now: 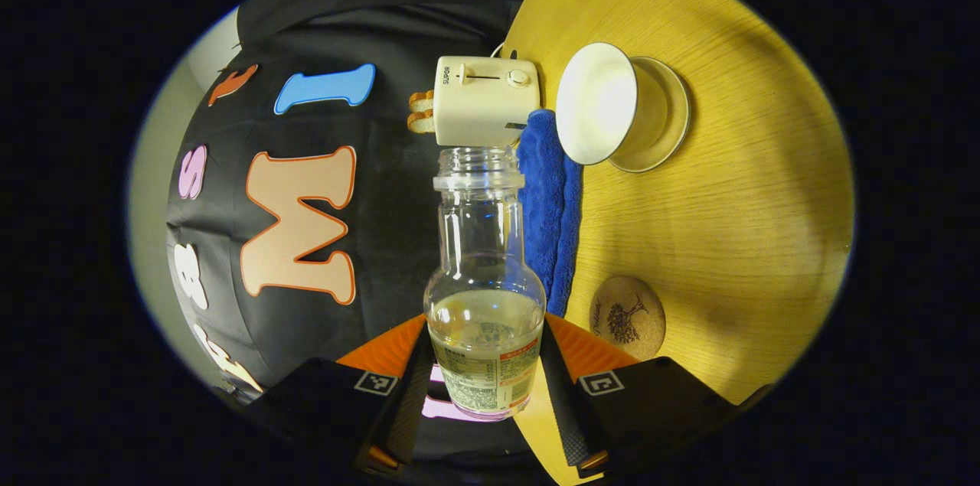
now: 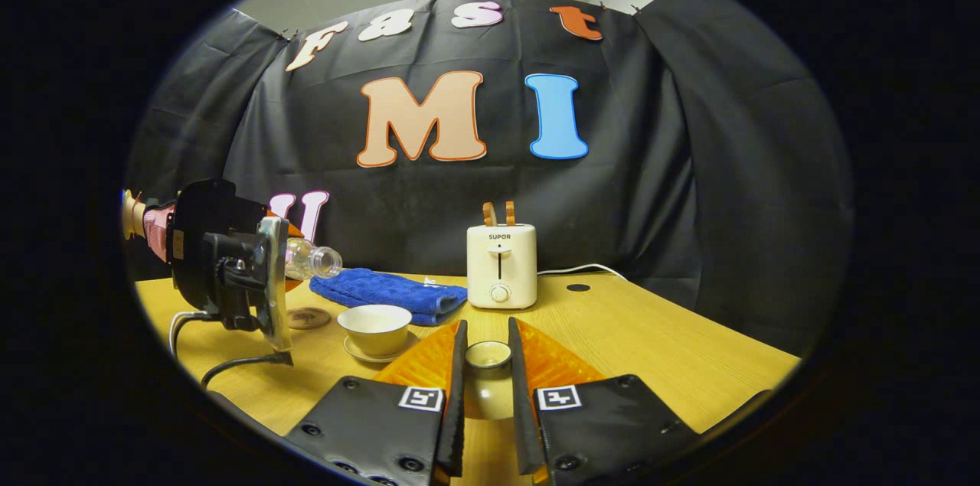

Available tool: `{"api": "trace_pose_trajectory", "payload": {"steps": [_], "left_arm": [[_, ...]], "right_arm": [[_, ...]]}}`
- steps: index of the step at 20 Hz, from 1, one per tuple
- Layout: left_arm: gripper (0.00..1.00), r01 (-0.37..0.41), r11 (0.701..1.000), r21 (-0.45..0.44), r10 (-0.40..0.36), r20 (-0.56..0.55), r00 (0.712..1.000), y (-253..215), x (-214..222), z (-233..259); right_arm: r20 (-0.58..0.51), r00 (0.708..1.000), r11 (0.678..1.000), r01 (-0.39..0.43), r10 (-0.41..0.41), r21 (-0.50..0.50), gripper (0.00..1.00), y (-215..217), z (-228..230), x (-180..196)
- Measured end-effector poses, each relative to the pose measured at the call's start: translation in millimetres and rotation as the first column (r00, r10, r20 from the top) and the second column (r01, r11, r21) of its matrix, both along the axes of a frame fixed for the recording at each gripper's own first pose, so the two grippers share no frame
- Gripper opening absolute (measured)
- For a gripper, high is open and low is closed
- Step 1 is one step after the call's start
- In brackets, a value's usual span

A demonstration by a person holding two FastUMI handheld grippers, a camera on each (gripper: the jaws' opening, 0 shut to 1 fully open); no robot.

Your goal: Open the teacup lid with one hand, grasp the water bottle and pour water into the teacup with the other hand; after pouring, place the water bottle on the coaster and then close the teacup lid.

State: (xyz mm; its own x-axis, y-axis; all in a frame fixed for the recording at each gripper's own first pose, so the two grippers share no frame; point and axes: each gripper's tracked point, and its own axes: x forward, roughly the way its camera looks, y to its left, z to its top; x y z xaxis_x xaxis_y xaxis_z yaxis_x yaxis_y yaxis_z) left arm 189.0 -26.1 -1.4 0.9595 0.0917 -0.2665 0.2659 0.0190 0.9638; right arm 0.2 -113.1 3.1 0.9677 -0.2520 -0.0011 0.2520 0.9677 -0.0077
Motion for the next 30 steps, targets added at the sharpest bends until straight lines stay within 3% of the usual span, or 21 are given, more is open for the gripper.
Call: {"api": "trace_pose_trajectory", "payload": {"steps": [10, 30], "left_arm": [[0.71, 0.058, 0.984, 0.17, -0.051, -0.047, 0.998, -7, 7, -2], [0.7, 0.123, 0.93, 0.348, -0.113, -0.047, 0.992, -13, 14, 16]], "right_arm": [[0.001, 1.0, 1.0, 0.002, -0.002, -0.001, 0.3, -1, 0, 0], [0.0, 1.0, 1.0, 0.001, -0.001, -0.001, 0.3, -1, 0, -1]]}}
